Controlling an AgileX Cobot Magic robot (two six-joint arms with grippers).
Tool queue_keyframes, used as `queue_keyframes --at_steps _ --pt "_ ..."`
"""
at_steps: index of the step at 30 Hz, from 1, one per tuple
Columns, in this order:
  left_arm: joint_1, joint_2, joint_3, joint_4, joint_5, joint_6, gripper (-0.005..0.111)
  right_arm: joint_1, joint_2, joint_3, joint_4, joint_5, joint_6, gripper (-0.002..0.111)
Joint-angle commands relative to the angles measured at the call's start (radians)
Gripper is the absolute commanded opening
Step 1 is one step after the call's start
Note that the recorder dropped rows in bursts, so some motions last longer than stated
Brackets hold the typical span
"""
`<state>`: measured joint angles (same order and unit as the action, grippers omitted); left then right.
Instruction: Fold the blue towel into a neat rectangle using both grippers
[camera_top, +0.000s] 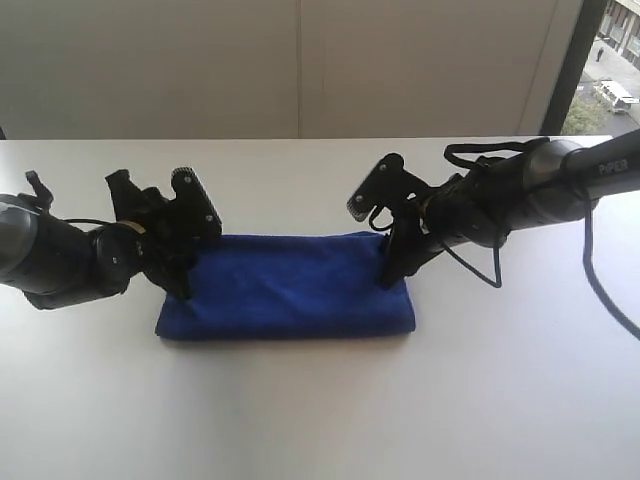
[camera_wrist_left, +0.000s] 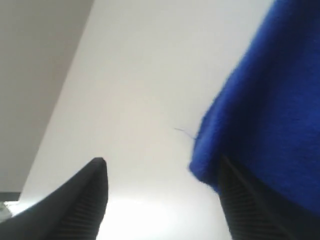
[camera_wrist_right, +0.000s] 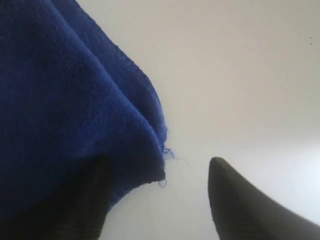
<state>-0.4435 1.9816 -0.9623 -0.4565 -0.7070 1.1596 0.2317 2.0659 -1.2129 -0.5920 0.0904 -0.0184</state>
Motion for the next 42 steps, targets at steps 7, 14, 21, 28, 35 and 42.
queue_keyframes --at_steps 7,14,21,28,35,42 --pt "-0.003 -0.063 -0.006 -0.300 -0.207 0.102 0.068 -0.006 -0.199 -0.006 0.019 0.045 0.112 0.055" --pt "-0.077 -0.155 -0.006 -0.650 -0.042 0.417 0.015 -0.006 -0.324 -0.002 0.019 0.166 0.238 0.024" --pt "-0.058 -0.285 -0.004 -0.904 0.339 0.506 0.000 -0.006 -0.456 0.078 0.076 0.178 0.239 0.000" --pt "0.117 -0.258 -0.049 -0.850 0.797 0.430 0.000 -0.004 -0.461 0.169 0.138 0.126 0.239 0.000" --pt "0.263 -0.122 -0.167 -0.882 1.006 0.409 0.000 -0.004 -0.339 0.183 0.222 -0.023 0.225 0.000" --pt "0.281 0.039 -0.289 -0.911 1.152 0.409 0.000 -0.004 -0.218 0.090 0.277 -0.044 0.225 0.000"
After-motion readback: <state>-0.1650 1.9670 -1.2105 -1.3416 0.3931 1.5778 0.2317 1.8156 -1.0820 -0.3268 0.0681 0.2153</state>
